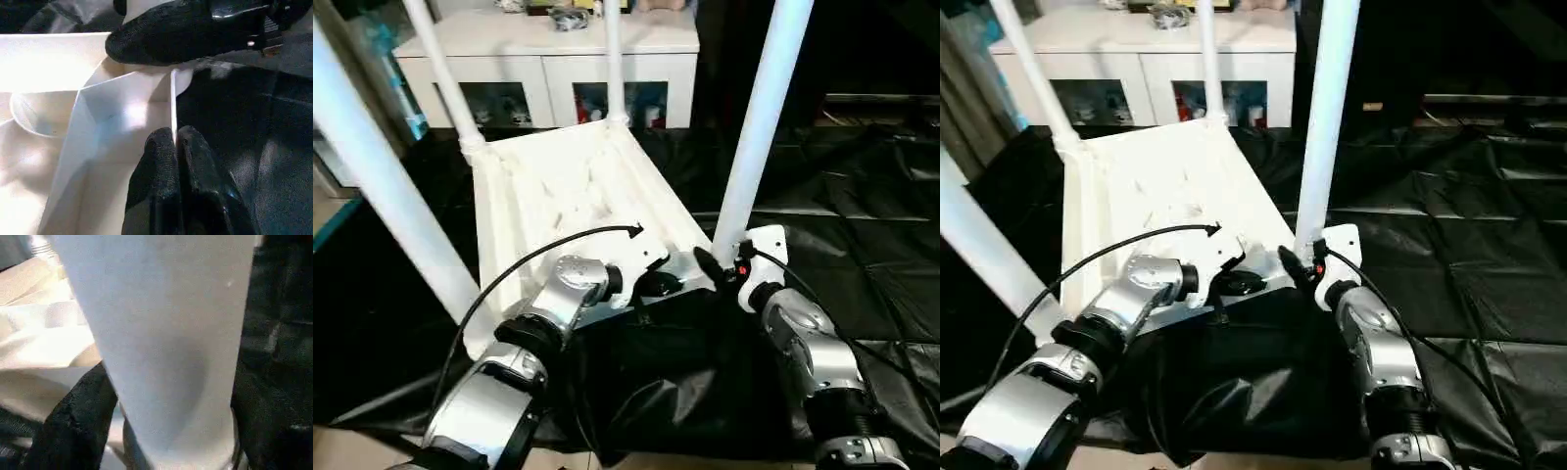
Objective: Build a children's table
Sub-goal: Rotate leg to tighten
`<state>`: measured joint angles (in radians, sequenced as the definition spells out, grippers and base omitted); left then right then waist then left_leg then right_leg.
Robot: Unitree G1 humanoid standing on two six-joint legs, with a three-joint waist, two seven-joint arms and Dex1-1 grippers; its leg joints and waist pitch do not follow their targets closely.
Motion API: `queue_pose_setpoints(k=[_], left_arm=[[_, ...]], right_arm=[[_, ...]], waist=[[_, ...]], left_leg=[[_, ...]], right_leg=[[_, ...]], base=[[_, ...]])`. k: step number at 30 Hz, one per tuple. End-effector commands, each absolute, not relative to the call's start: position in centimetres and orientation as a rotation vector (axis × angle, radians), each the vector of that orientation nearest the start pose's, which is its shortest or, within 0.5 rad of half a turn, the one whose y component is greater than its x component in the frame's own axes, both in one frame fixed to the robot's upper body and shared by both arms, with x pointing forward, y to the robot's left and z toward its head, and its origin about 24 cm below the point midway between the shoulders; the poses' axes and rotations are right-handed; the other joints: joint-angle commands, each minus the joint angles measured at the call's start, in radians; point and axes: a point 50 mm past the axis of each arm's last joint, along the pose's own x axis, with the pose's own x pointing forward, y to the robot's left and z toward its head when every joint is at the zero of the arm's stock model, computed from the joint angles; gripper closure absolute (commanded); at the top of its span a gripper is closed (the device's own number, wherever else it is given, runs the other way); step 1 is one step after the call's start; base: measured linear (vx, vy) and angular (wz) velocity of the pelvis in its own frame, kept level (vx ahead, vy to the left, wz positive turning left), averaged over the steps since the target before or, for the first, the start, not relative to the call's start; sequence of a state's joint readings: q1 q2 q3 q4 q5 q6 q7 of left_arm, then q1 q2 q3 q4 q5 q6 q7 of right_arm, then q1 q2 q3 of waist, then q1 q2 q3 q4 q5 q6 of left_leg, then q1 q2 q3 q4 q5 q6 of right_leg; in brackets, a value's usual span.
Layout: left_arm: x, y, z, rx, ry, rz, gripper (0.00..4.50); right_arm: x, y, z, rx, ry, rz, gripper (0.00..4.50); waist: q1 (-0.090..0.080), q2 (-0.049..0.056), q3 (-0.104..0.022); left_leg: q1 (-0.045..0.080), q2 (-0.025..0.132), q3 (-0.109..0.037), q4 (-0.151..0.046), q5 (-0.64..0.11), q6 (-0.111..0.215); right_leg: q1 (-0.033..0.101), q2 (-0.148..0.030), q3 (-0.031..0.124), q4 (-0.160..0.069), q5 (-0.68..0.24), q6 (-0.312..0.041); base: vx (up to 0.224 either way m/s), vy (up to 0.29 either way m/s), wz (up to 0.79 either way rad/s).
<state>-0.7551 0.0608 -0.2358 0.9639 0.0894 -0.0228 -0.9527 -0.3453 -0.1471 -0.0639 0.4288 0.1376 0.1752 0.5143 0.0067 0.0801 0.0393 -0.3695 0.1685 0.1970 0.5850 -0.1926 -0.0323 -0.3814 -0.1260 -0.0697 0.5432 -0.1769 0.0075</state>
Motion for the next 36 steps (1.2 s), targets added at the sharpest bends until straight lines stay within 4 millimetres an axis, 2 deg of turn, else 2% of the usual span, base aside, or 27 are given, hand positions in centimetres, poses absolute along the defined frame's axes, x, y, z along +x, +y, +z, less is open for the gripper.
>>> queue_pose_setpoints(k=[1,2,3,4,5,7,8,9,10,11,12,13,14,15,16,17,19,20,21,24,26,28,30,32,34,35,36], left_arm=[[32.7,2.8,5.3,0.284,0.257,-1.388,4.50],[32.5,3.5,5.2,0.288,0.265,-1.439,4.50],[32.5,3.6,5.2,0.288,0.265,-1.442,4.50],[32.3,4.4,5.1,0.295,0.277,-1.477,4.50],[32.3,4.7,5.1,0.300,0.282,-1.486,4.50],[32.1,5.8,4.9,0.304,0.311,-1.521,4.50],[32.1,5.8,4.9,0.304,0.311,-1.521,4.50],[32.0,6.3,4.9,0.301,0.319,-1.546,4.50],[31.9,6.5,4.9,0.299,0.321,-1.552,4.50],[31.9,6.9,4.9,0.295,0.331,-1.568,4.50],[31.7,7.4,4.9,0.295,0.347,-1.598,4.50],[31.7,7.5,4.9,0.295,0.349,-1.602,4.50],[31.6,7.8,4.9,0.296,0.361,-1.615,4.50],[31.5,8.2,4.9,0.293,0.378,-1.632,4.50],[31.4,8.8,4.9,0.287,0.404,-1.654,4.50],[31.4,9.0,4.9,0.286,0.411,-1.662,4.50],[31.4,9.3,5.0,0.286,0.414,-1.667,4.50],[31.4,9.4,5.0,0.283,0.416,-1.668,4.50],[31.3,9.5,5.0,0.280,0.422,-1.675,4.50],[31.2,9.6,4.9,0.280,0.425,-1.677,4.50],[31.2,9.6,4.9,0.282,0.424,-1.668,4.50],[31.2,9.5,4.8,0.285,0.419,-1.651,4.50],[31.8,9.0,4.6,0.299,0.395,-1.557,4.50],[32.0,8.9,4.6,0.305,0.388,-1.517,4.50],[33.3,7.8,4.8,0.272,0.344,-1.336,4.50],[33.5,7.6,4.8,0.264,0.338,-1.302,4.50],[33.6,7.1,4.8,0.265,0.335,-1.262,4.50]], right_arm=[[29.0,-10.5,1.2,0.110,0.346,0.809,0.76],[28.7,-11.3,1.6,0.082,0.335,0.884,0.76],[28.7,-11.3,1.6,0.081,0.334,0.888,0.76],[28.3,-12.2,2.1,0.065,0.323,0.956,0.76],[28.1,-12.6,2.3,0.061,0.319,0.980,0.76],[27.6,-13.9,3.0,0.056,0.313,1.056,0.76],[27.6,-13.9,3.0,0.056,0.313,1.056,0.76],[27.4,-14.5,3.3,0.049,0.312,1.088,0.76],[27.3,-14.7,3.4,0.044,0.311,1.096,0.76],[27.2,-15.3,3.5,0.031,0.310,1.107,0.76],[27.1,-15.9,3.7,0.022,0.316,1.118,0.76],[27.1,-16.0,3.7,0.021,0.317,1.119,0.76],[27.0,-16.3,3.8,0.017,0.320,1.129,0.76],[26.9,-16.7,3.9,0.018,0.328,1.147,0.76],[26.6,-17.2,4.1,0.023,0.339,1.175,0.76],[26.5,-17.3,4.2,0.031,0.346,1.191,0.76],[26.3,-17.5,4.3,0.038,0.353,1.211,1.01],[26.3,-17.5,4.3,0.039,0.354,1.211,1.01],[26.3,-17.6,4.3,0.051,0.357,1.210,1.21],[26.2,-17.4,4.3,0.063,0.360,1.220,1.47],[25.9,-17.1,4.0,0.076,0.367,1.230,1.63],[25.7,-16.9,3.8,0.081,0.371,1.228,1.71],[25.6,-16.4,3.1,0.079,0.377,1.167,1.74],[25.7,-16.3,2.9,0.077,0.375,1.141,1.78],[26.8,-15.8,1.2,0.056,0.401,0.912,1.82],[27.1,-15.8,0.8,0.048,0.410,0.857,1.85],[27.5,-15.7,0.2,0.053,0.423,0.771,1.88]], waist=[[0.005,-0.016,-0.050],[0.009,-0.016,-0.052],[0.011,-0.017,-0.054],[0.012,-0.019,-0.053],[0.020,-0.022,-0.055],[0.036,-0.022,-0.056],[0.045,-0.019,-0.059],[0.052,-0.022,-0.065],[0.057,-0.023,-0.067],[0.067,-0.023,-0.070],[0.072,-0.026,-0.075],[0.076,-0.025,-0.078],[0.080,-0.024,-0.080],[0.085,-0.022,-0.077],[0.086,-0.023,-0.075],[0.088,-0.020,-0.071],[0.088,-0.019,-0.067],[0.088,-0.019,-0.065],[0.088,-0.018,-0.062],[0.085,-0.020,-0.060],[0.083,-0.024,-0.058],[0.083,-0.024,-0.061],[0.083,-0.028,-0.062],[0.083,-0.028,-0.062],[0.075,-0.030,-0.057],[0.071,-0.028,-0.055],[0.064,-0.035,-0.052]], left_leg=[[0.009,0.052,-0.035,-0.100,-0.427,0.029],[0.009,0.054,-0.031,-0.098,-0.395,0.041],[0.008,0.055,-0.027,-0.094,-0.364,0.059],[0.007,0.055,-0.024,-0.092,-0.353,0.066],[0.007,0.057,-0.023,-0.088,-0.326,0.078],[0.010,0.059,-0.015,-0.080,-0.285,0.099],[0.010,0.061,-0.014,-0.076,-0.253,0.108],[0.008,0.062,-0.013,-0.071,-0.194,0.118],[0.006,0.062,-0.014,-0.068,-0.166,0.125],[0.008,0.061,-0.012,-0.060,-0.116,0.143],[0.000,0.056,-0.012,-0.049,-0.064,0.164],[0.000,0.058,-0.013,-0.046,-0.039,0.177],[-0.003,0.056,-0.013,-0.039,0.001,0.203],[-0.004,0.057,-0.012,-0.038,-0.001,0.216],[-0.004,0.058,-0.012,-0.038,-0.015,0.216],[-0.003,0.060,-0.012,-0.043,-0.053,0.205],[-0.001,0.062,-0.013,-0.050,-0.105,0.175],[0.001,0.064,-0.014,-0.055,-0.140,0.151],[0.003,0.065,-0.014,-0.060,-0.175,0.128],[0.006,0.065,-0.014,-0.067,-0.224,0.085],[0.004,0.064,-0.014,-0.068,-0.227,0.077],[0.004,0.064,-0.014,-0.067,-0.209,0.078],[0.001,0.062,-0.014,-0.064,-0.182,0.088],[0.000,0.061,-0.015,-0.064,-0.178,0.089],[0.003,0.058,-0.014,-0.067,-0.209,0.065],[0.006,0.055,-0.018,-0.073,-0.254,0.037],[0.003,0.055,-0.022,-0.077,-0.273,0.016]], right_leg=[[0.027,-0.035,0.023,-0.060,-0.333,-0.190],[0.030,-0.035,0.025,-0.055,-0.290,-0.206],[0.031,-0.036,0.026,-0.052,-0.257,-0.220],[0.030,-0.036,0.027,-0.052,-0.253,-0.225],[0.033,-0.036,0.026,-0.048,-0.248,-0.231],[0.028,-0.036,0.030,-0.043,-0.225,-0.246],[0.028,-0.037,0.031,-0.035,-0.190,-0.260],[0.031,-0.036,0.030,-0.025,-0.126,-0.272],[0.034,-0.036,0.029,-0.018,-0.092,-0.278],[0.029,-0.034,0.030,-0.008,-0.023,-0.293],[0.032,-0.034,0.032,0.006,0.058,-0.303],[0.031,-0.034,0.031,0.011,0.088,-0.306],[0.028,-0.031,0.028,0.016,0.129,-0.309],[0.025,-0.032,0.027,0.014,0.112,-0.311],[0.024,-0.033,0.027,0.012,0.088,-0.310],[0.023,-0.032,0.026,0.008,0.024,-0.304],[0.024,-0.031,0.027,-0.001,-0.059,-0.292],[0.023,-0.031,0.028,-0.005,-0.101,-0.285],[0.021,-0.031,0.030,-0.010,-0.135,-0.281],[0.021,-0.032,0.032,-0.016,-0.189,-0.266],[0.023,-0.033,0.034,-0.017,-0.195,-0.261],[0.024,-0.034,0.034,-0.015,-0.181,-0.257],[0.023,-0.034,0.034,-0.013,-0.155,-0.255],[0.023,-0.035,0.033,-0.014,-0.167,-0.250],[0.015,-0.034,0.034,-0.023,-0.225,-0.236],[0.017,-0.036,0.032,-0.031,-0.310,-0.215],[0.019,-0.038,0.032,-0.034,-0.360,-0.194]], base=[[0.000,0.000,0.00],[0.000,0.000,0.00],[0.053,-0.017,0.02],[0.053,-0.017,0.02],[0.060,-0.028,0.03],[0.061,-0.038,0.07],[0.062,-0.041,0.08],[0.060,-0.036,0.02],[0.060,-0.036,0.02],[0.051,-0.023,0.01],[0.000,0.000,0.00],[0.000,0.000,0.00],[0.000,0.000,0.00],[0.000,0.000,0.00],[0.000,0.000,0.00],[0.000,0.000,0.00],[0.000,0.000,0.00],[0.000,0.000,0.00],[0.000,0.000,0.00],[0.000,0.000,0.00],[0.000,0.000,0.00],[0.000,0.000,0.00],[0.000,0.000,0.00],[0.000,0.000,0.00],[0.000,0.000,0.00],[0.000,0.000,0.00],[0.000,0.000,0.00]])
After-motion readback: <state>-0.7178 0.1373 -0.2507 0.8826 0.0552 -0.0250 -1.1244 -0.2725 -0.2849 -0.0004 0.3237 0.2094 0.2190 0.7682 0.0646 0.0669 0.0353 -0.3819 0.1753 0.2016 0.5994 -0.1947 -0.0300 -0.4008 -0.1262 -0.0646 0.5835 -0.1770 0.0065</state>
